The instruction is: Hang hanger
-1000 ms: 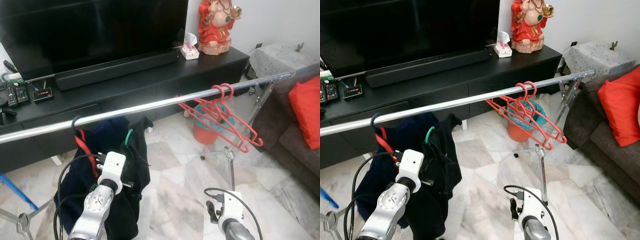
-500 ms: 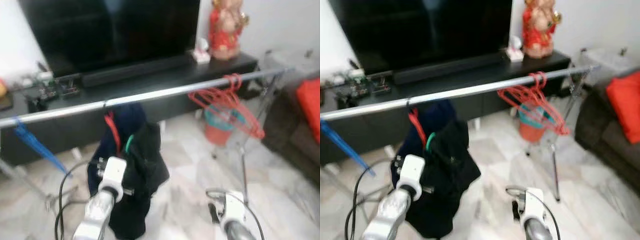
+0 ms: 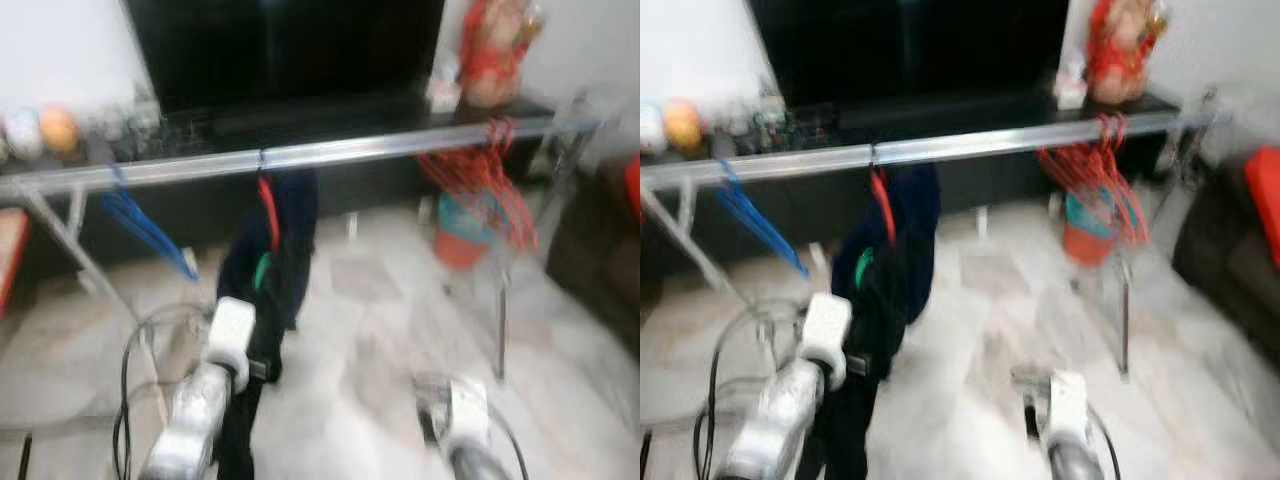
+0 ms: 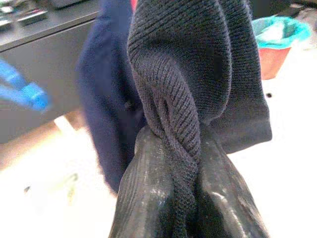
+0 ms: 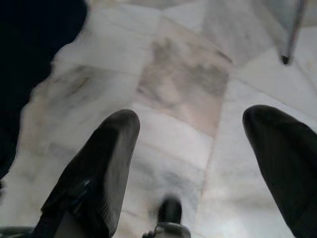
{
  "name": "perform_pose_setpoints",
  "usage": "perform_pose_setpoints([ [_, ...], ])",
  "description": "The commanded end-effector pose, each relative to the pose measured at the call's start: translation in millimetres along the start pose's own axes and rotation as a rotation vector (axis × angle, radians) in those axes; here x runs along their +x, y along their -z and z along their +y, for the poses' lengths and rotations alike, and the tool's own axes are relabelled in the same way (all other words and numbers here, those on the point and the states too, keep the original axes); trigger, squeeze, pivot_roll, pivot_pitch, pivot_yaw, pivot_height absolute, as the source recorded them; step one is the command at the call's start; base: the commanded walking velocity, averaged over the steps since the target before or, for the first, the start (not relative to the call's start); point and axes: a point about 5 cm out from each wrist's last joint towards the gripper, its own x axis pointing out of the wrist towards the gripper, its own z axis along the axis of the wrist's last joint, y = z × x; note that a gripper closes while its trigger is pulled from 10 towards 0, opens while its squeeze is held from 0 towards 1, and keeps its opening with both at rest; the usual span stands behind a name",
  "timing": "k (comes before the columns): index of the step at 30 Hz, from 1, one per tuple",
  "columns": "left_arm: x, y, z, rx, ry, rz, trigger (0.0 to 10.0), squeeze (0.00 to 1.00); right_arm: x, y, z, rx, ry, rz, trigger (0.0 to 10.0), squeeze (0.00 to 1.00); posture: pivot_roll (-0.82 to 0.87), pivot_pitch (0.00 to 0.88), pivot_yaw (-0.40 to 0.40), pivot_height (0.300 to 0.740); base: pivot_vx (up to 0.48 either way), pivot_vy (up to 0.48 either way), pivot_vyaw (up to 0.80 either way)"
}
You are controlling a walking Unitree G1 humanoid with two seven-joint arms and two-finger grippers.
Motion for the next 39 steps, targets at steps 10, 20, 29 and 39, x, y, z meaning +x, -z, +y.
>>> perform_pose_setpoints([
  [10, 2.9, -8.9, -3.3, 0.009, 0.021, -0.038, 10.0, 0.00, 0.1, -1.5, -3.6, 0.003, 0.005, -0.005, 10.0, 0.00, -0.01, 0.000, -0.003, 0.740, -0.269, 0.000, 0.04],
  [20, 3.0, -9.5, -3.7, 0.010, 0.028, -0.039, 10.0, 0.00, 0.1, -1.8, -3.7, -0.002, 0.003, -0.006, 10.0, 0.00, -0.01, 0.000, -0.004, 0.740, -0.269, 0.000, 0.00],
  [29, 3.1, -10.1, -3.9, 0.010, 0.032, -0.042, 10.0, 0.00, 0.1, -1.7, -3.8, 0.002, 0.004, -0.007, 10.0, 0.00, -0.01, 0.000, -0.004, 0.740, -0.270, 0.000, 0.00],
  [39, 3.6, -12.8, -3.9, 0.012, 0.041, -0.049, 10.0, 0.00, 0.6, -10.1, -1.8, -0.127, -0.056, -0.063, 10.0, 0.00, -0.01, 0.000, -0.003, 0.740, -0.268, 0.000, 0.00],
])
